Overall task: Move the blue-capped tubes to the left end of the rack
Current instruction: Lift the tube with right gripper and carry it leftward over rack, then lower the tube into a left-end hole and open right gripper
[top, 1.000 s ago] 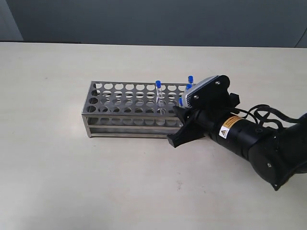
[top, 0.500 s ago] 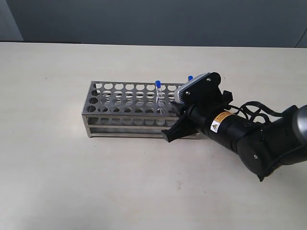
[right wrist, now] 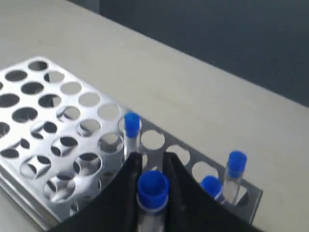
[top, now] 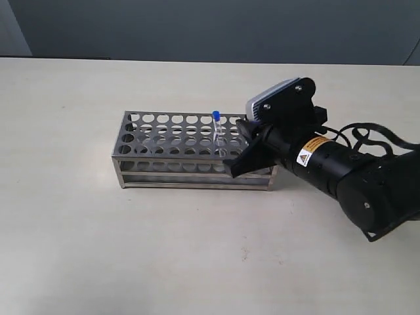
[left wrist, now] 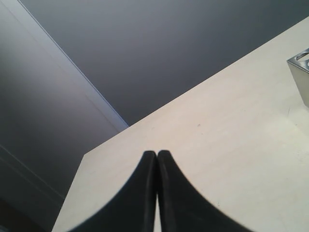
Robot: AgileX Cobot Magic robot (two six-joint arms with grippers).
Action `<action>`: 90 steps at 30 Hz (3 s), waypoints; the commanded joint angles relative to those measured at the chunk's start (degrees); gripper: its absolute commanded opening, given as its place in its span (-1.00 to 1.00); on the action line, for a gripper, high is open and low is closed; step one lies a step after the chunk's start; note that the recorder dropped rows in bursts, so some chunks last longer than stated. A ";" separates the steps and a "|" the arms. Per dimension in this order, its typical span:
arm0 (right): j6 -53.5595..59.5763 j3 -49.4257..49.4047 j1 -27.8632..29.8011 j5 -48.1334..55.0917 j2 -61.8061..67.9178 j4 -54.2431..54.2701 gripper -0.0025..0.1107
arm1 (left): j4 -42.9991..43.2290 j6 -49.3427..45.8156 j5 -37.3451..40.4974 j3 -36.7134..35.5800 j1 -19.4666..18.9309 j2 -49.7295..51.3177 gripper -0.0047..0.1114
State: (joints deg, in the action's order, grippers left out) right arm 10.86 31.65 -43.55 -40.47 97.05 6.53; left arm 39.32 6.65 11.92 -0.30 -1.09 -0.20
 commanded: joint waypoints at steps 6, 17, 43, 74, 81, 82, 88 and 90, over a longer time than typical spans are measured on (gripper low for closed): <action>0.10 0.13 0.14 2.54 -8.67 -0.05 -0.96 | -0.04 0.28 -0.14 0.30 0.13 0.20 -0.90; -10.86 4.73 0.14 7.40 -13.76 -12.67 -0.97 | -0.04 0.28 -0.14 0.30 0.13 0.20 -0.90; -59.22 50.09 0.14 6.37 24.03 -66.66 -0.97 | -0.04 0.28 -0.37 0.30 0.13 0.20 -0.90; -60.33 52.03 0.14 10.17 28.45 -68.92 -0.97 | -0.04 0.28 -0.26 0.30 0.13 0.20 -0.90; -57.53 52.08 0.14 11.28 28.45 -67.27 -0.97 | -0.04 0.28 -0.26 0.30 0.13 0.20 -0.90; -56.84 52.08 0.14 11.69 28.45 -66.02 -0.97 | -0.04 0.28 -0.26 0.30 0.13 0.20 -0.90; -54.13 52.08 0.14 12.80 28.45 -61.42 -0.97 | -0.04 0.28 -0.26 0.30 0.13 0.20 -0.90; -54.13 52.08 0.14 14.25 28.45 -61.42 -0.97 | -0.04 0.28 -0.26 0.30 0.13 0.20 -0.90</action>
State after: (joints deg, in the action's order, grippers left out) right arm -43.98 83.97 -43.63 -28.40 125.67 -55.37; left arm 39.32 6.65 11.92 -0.30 -1.09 -0.20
